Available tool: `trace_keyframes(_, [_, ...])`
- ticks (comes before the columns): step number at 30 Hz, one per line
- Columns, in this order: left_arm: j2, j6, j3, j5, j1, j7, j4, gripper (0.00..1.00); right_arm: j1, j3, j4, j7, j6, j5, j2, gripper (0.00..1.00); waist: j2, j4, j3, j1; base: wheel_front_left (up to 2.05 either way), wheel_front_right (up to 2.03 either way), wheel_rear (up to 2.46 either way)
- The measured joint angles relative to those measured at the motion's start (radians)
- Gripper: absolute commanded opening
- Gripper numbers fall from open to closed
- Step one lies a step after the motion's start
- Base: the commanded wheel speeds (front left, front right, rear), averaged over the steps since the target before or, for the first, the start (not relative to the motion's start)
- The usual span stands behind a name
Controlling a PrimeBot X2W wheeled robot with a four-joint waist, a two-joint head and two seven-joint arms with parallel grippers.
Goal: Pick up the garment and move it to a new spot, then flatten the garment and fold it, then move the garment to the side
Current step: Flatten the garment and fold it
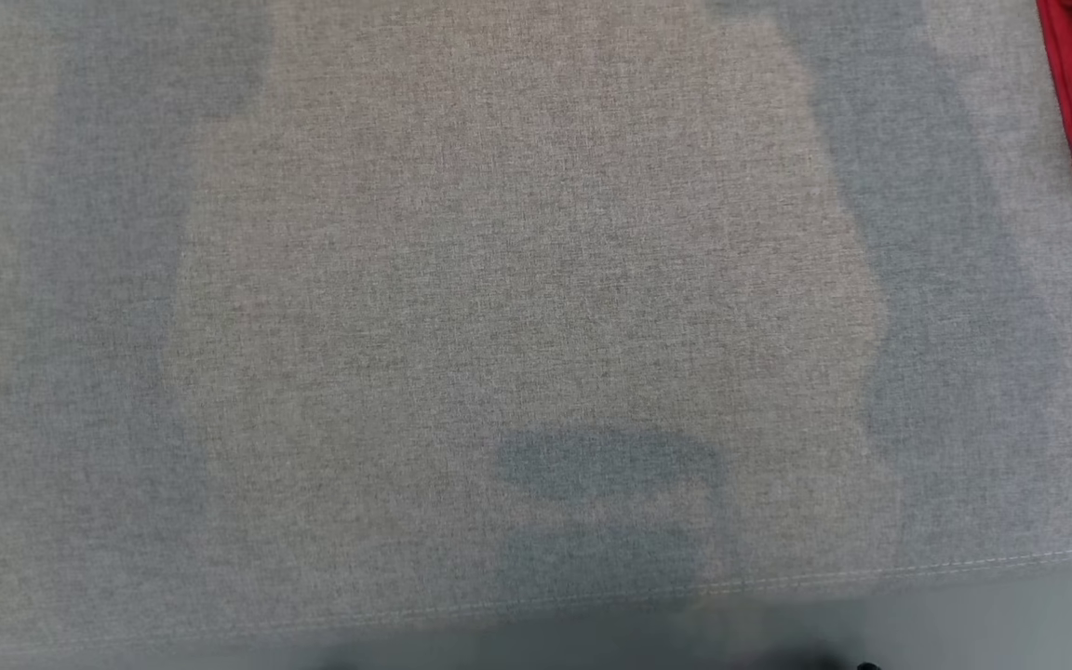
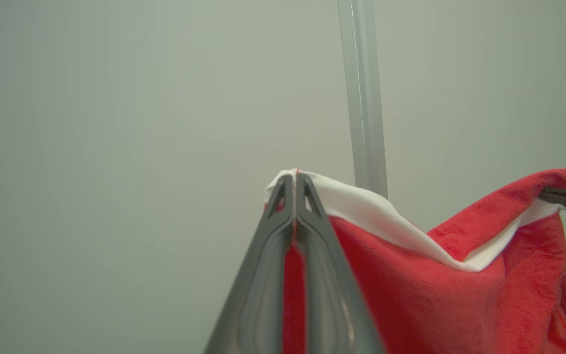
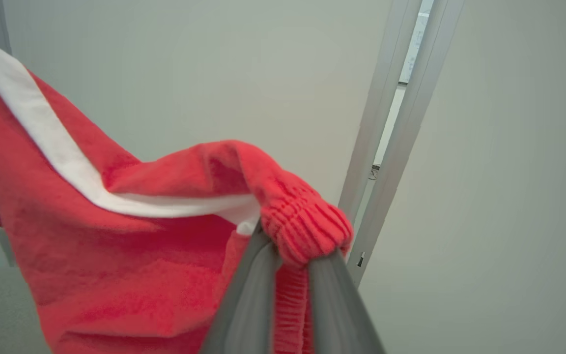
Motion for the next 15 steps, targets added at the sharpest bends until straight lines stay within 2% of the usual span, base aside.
trace_keyframes(3, [-0.008,-0.001,-0.01,-0.016,-0.003,-0.005,0.032,0.0,0.005,-0.018,0.027,0.008,0.0,0.042,0.016,0.0,0.0,0.003,0.022,0.0,0.0,0.0,0.0])
trace_keyframes(6, [0.002,-0.001,-0.031,-0.019,0.001,-0.009,0.067,0.0,0.016,-0.064,0.056,0.072,0.0,0.125,0.035,0.0,0.0,0.002,0.041,0.0,0.0,0.0,0.0])
trace_keyframes(9, [0.01,-0.001,-0.043,-0.049,0.014,-0.008,0.08,0.0,0.025,-0.07,0.062,0.122,0.0,0.157,0.03,0.0,0.0,-0.002,0.054,0.0,0.0,0.0,0.0])
trace_keyframes(15, [0.044,-0.001,-0.093,-0.102,0.02,-0.012,0.085,0.0,0.059,-0.132,0.008,0.219,0.0,0.293,0.014,0.0,0.0,-0.01,0.071,0.0,0.0,0.0,0.0])
